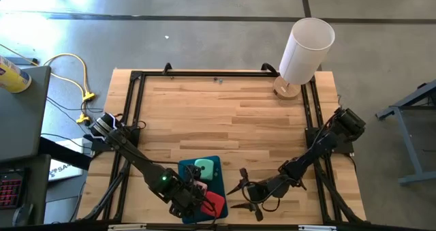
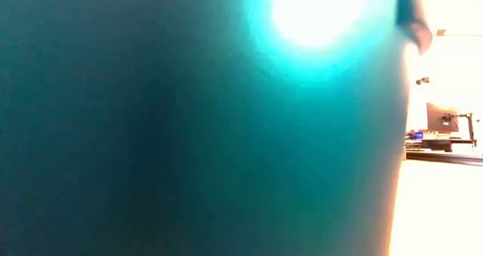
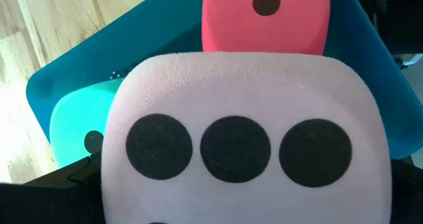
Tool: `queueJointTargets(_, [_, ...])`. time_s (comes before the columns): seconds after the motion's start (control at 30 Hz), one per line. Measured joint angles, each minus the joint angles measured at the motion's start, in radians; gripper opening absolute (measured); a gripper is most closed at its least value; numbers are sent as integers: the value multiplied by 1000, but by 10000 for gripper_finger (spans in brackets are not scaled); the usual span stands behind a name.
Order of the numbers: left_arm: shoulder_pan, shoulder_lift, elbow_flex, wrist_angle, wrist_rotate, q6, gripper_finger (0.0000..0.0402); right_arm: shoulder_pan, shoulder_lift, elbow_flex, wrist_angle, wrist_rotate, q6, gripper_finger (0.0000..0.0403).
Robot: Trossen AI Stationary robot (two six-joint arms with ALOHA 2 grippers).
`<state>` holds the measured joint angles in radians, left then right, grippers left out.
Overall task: Pick & Place Dice
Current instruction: Put the big pink die into the blue bin
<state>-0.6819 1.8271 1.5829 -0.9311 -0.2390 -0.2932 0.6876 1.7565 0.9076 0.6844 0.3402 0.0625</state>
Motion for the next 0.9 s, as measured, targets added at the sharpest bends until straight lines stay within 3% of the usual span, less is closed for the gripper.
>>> queueJointTargets(0.27, [3,0,0,7,0,6,400,-9,154,171,5,109,-118,199])
queueJointTargets(0.4, [4,0,0,16,0,4,400,-11,194,275,-80,131,-137,199])
queueJointTargets(0.63, [4,0,0,17,1,-12,400,-35,248,389,-143,124,-149,199])
queueJointTargets(0.9, [-1,0,0,16,6,-15,400,-73,249,412,-200,54,-79,199])
